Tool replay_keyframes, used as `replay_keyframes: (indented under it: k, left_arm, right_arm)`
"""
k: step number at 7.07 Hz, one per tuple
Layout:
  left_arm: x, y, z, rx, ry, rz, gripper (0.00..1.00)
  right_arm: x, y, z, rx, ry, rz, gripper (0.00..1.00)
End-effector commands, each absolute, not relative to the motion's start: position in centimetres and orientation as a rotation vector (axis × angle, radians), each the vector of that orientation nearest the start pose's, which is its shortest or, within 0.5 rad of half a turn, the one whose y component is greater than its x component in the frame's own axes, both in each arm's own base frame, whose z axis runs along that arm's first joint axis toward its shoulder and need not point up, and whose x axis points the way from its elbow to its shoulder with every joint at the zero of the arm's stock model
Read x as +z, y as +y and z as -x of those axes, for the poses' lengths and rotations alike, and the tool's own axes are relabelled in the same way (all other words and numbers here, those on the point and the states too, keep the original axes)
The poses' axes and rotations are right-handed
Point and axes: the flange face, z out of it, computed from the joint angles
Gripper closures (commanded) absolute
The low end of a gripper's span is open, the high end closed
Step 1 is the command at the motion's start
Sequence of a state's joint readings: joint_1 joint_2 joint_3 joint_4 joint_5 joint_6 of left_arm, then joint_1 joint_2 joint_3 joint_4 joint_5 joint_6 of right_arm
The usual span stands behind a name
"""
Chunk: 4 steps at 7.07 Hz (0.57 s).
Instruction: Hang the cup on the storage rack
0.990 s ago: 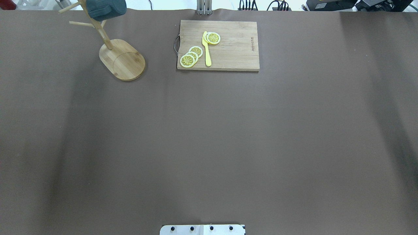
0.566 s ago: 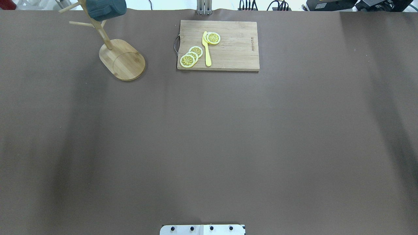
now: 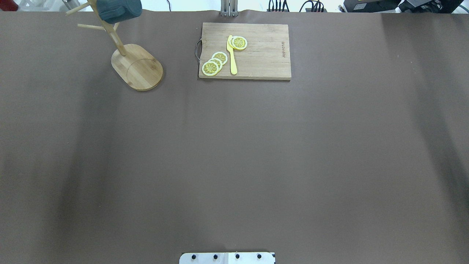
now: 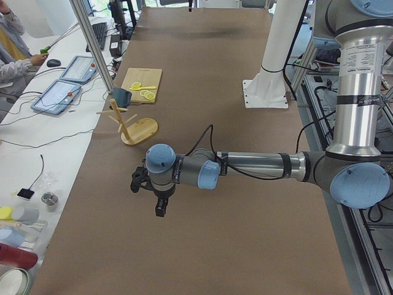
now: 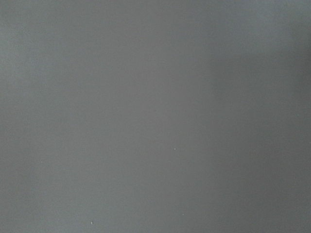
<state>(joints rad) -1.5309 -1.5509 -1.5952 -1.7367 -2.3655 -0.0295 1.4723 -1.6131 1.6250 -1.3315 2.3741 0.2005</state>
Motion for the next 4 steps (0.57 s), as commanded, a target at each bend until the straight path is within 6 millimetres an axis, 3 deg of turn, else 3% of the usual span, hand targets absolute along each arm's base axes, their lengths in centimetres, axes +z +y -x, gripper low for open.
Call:
replay_keyframes:
  k: [1,4]
  left_arm:
    - [64.0,-49.6,4.2,0.072,0.801,-0.123,0.02]
    - [62.5,-49.6,3.6,0.053,0.925,-0.065,0.02]
  right_arm:
    - [63.1,-49.1,-1.4,0.0,-0.82,-0.105,0.0]
    - [63.5,-49.1,-1.7,0.004,-0.774,-0.104,0.0]
